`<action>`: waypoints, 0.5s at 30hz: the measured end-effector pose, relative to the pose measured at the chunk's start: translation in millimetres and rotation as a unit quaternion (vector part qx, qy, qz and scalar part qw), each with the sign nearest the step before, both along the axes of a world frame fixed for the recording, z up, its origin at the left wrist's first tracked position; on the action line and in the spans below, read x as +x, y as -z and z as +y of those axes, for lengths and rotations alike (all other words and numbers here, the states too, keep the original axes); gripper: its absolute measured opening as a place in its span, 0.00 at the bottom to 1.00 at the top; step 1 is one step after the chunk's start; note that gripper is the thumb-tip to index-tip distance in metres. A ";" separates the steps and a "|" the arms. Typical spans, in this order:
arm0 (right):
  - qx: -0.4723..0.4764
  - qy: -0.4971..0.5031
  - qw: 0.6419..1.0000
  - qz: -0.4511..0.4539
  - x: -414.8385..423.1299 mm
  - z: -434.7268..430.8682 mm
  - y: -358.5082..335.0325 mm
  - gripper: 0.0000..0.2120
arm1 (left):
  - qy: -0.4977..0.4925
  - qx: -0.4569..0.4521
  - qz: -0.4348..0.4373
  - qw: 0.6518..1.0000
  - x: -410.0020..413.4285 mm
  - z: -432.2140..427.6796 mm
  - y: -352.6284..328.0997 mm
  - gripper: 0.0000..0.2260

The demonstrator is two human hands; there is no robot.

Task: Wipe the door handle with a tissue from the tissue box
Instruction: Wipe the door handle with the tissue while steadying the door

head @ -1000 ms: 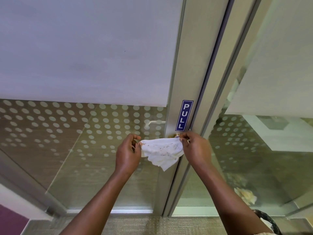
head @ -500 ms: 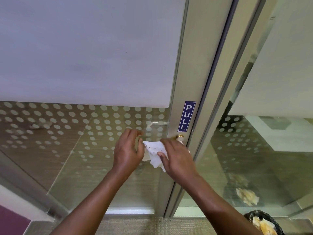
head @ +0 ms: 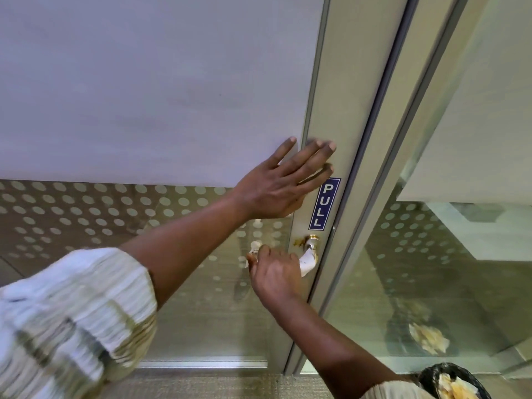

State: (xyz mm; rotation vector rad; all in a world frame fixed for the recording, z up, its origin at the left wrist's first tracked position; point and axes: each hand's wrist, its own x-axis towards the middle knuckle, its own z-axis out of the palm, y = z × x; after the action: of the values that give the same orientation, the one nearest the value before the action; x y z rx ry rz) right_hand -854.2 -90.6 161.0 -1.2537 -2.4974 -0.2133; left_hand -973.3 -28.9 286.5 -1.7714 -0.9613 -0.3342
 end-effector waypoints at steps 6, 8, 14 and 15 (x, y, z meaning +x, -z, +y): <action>-0.088 0.023 0.996 0.001 -28.2 1.4 -15.2 0.06 | -0.015 0.017 -0.065 0.998 11.5 11.5 26.2 0.31; -0.089 -0.009 0.996 0.017 -23.4 4.6 -8.6 0.06 | -0.009 0.017 -0.075 0.997 12.7 14.3 29.0 0.32; 0.026 -0.164 0.984 0.064 19.9 20.1 13.8 0.11 | 0.002 0.032 -0.071 0.997 9.8 20.3 31.1 0.31; 0.019 -0.148 0.987 0.054 18.9 19.7 11.6 0.12 | 0.002 0.034 -0.071 0.997 9.7 20.9 31.7 0.31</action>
State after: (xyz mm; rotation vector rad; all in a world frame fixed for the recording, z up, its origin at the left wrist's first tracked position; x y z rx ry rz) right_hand -835.3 -70.9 149.4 -0.8398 -2.5323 -0.1151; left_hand -963.6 -8.0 254.7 -1.7059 -1.0341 -0.4951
